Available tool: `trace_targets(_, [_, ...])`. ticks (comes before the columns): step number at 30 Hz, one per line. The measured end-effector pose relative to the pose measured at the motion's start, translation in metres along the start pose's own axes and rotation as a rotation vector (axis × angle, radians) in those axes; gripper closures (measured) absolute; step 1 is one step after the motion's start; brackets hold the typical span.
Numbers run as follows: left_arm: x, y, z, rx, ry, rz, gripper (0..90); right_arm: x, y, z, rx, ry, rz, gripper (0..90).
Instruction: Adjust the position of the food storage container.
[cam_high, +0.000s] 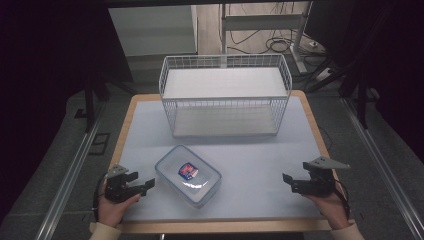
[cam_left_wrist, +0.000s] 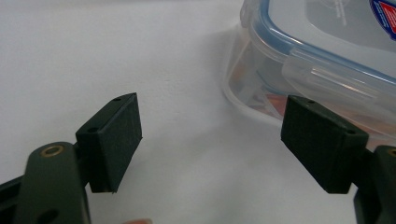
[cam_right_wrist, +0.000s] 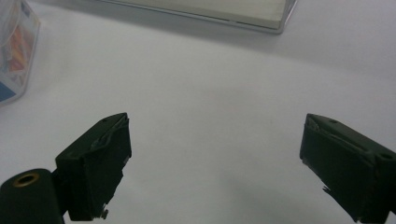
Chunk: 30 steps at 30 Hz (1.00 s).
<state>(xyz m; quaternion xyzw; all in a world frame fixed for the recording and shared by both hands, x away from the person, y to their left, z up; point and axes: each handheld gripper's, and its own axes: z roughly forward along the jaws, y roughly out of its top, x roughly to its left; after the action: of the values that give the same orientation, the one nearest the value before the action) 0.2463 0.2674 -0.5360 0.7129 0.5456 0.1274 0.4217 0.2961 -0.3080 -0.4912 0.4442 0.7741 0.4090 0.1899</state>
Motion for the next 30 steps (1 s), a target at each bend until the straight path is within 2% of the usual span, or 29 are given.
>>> trace_targets(3, [0.000, 0.000, 0.001, 0.004, -0.007, 0.002, 20.0, -0.001, -0.002, 0.005, 0.023, 0.022, 0.016, 9.8])
trace_targets(6, [0.000, 0.000, 0.000, 0.001, -0.014, 0.003, 20.1, 0.001, -0.003, 0.006, 0.028, 0.024, -0.002, 10.4])
trace_targets(9, [-0.001, 0.000, -0.003, -0.018, -0.005, -0.001, 20.6, 0.004, -0.002, 0.004, 0.008, 0.017, -0.025, 11.0])
trace_targets(13, [-0.006, 0.000, -0.010, -0.043, -0.006, 0.009, 22.4, 0.006, -0.003, 0.004, -0.006, 0.017, -0.029, 11.3])
trace_targets(15, [-0.009, 0.000, -0.015, -0.052, -0.013, 0.006, 28.6, 0.006, -0.004, 0.004, -0.010, 0.021, -0.025, 11.3])
trace_targets(19, [-0.014, 0.001, -0.024, -0.057, -0.013, 0.006, 51.9, 0.007, -0.004, 0.005, -0.010, 0.033, -0.014, 11.3])
trace_targets(22, [-0.018, 0.001, -0.029, -0.062, -0.060, 0.021, 73.0, 0.007, -0.004, 0.006, -0.005, 0.022, -0.024, 11.3])
trace_targets(24, [-0.022, 0.000, -0.030, -0.054, -0.080, 0.039, 82.5, 0.007, -0.005, 0.006, 0.000, 0.014, -0.027, 11.3])
trace_targets(27, [-0.033, -0.003, -0.030, -0.033, -0.103, 0.086, 89.6, 0.008, -0.005, 0.006, 0.004, 0.009, -0.029, 11.3])
trace_targets(28, [-0.033, -0.003, -0.030, -0.033, -0.103, 0.086, 89.7, 0.008, -0.005, 0.006, 0.004, 0.009, -0.029, 11.3])
trace_targets(30, [-0.045, -0.005, -0.028, -0.010, -0.139, 0.134, 89.7, 0.009, -0.005, 0.006, 0.003, 0.003, -0.033, 11.4])
